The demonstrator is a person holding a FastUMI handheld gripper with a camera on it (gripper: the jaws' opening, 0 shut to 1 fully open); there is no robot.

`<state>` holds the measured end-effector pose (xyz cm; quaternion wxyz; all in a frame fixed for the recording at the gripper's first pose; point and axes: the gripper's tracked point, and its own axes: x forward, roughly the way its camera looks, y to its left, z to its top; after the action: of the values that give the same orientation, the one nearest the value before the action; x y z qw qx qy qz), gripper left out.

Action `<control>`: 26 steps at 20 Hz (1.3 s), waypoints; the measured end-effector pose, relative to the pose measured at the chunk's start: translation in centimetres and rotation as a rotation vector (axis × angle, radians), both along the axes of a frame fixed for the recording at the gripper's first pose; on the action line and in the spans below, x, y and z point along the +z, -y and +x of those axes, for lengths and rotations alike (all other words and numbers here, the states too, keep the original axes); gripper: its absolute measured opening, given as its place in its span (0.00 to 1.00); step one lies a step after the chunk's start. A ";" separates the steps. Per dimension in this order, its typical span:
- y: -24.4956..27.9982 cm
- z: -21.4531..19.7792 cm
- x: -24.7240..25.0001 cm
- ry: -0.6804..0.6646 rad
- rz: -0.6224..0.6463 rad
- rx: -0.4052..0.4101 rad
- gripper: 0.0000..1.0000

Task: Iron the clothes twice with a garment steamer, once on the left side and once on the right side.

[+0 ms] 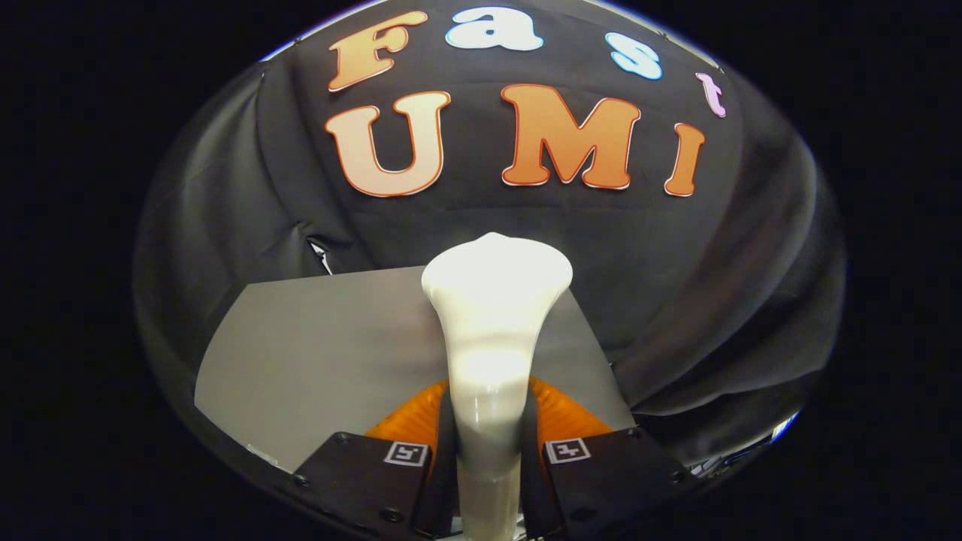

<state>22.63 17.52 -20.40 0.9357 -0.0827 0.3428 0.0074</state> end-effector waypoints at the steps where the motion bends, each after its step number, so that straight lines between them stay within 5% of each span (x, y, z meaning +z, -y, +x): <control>1: -0.2 -0.6 0.4 0.010 -0.002 0.010 0.42; 9: 0.0 -3.4 1.7 0.049 0.052 0.019 0.29; 16: 0.0 -9.1 7.9 0.173 0.071 0.101 0.29; 26: 10.1 -15.7 18.0 0.341 0.097 0.048 0.28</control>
<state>6.90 7.37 -2.36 0.9828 -0.0455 0.1762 0.0322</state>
